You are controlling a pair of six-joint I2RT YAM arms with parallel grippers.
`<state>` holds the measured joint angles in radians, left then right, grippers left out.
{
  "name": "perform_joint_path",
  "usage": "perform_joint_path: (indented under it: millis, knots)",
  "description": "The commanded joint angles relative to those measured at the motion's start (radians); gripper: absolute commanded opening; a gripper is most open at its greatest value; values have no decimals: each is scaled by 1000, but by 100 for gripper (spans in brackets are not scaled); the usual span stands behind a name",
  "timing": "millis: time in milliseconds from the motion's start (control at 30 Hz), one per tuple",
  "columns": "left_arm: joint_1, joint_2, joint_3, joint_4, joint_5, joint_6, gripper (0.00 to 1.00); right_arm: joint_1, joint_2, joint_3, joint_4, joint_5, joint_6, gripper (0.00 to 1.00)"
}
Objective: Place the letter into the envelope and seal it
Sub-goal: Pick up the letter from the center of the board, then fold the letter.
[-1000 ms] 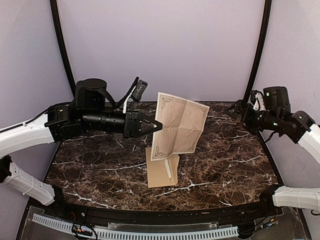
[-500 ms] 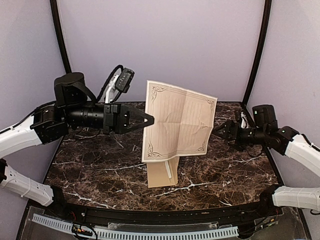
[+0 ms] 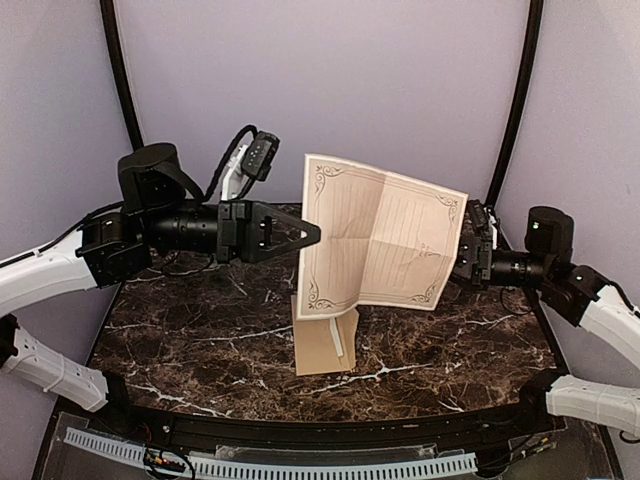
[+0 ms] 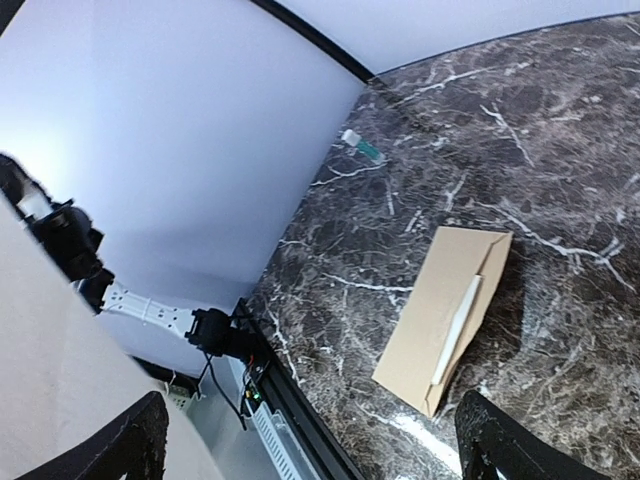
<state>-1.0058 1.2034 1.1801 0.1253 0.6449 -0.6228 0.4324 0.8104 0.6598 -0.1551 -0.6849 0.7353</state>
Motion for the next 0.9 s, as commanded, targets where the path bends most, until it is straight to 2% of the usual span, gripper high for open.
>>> perform_joint_path:
  millis: [0, 267, 467, 733, 867]
  knots:
    - [9, 6, -3, 27, -27, -26, 0, 21, -68, -12, 119, -150, 2, 97]
    - [11, 46, -11, 93, 0, -72, 0, 78, -105, -2, 130, -173, 19, 98]
    - [11, 65, -11, 102, 11, -84, 0, 136, -84, 8, 234, -157, 65, 98]
    - [11, 70, -21, 119, 7, -97, 0, 242, -37, 48, 250, -117, 53, 98]
    - [11, 73, -23, 123, 19, -100, 0, 275, -20, 49, 313, -99, 88, 97]
